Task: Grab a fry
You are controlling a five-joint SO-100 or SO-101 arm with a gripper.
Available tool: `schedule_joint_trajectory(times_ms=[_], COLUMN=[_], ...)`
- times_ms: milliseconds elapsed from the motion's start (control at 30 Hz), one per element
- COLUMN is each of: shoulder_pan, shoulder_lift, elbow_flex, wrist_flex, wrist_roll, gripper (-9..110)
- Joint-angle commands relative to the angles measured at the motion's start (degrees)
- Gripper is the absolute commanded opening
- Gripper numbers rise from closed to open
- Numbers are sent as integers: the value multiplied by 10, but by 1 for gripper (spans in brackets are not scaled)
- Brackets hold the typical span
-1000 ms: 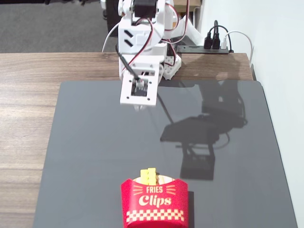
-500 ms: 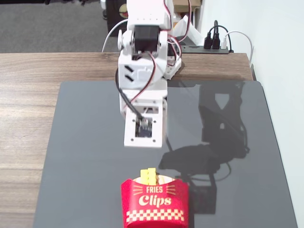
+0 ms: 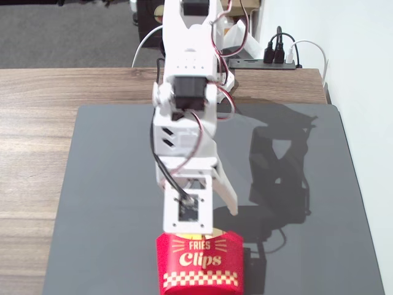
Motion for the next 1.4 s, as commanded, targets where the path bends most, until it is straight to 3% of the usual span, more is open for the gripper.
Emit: schedule_joint_trajectory(times_ms=[0, 733, 1000, 1367], shoulder_pan=[-11, -29, -27, -27], shoulder_lift=[-8, -56, -58, -62], elbow_flex=[-36, -40, -40, -40], wrist_flex=[-11, -35, -38, -44], wrist_roll=[6, 23, 32, 40], gripper=[36, 35, 15, 2])
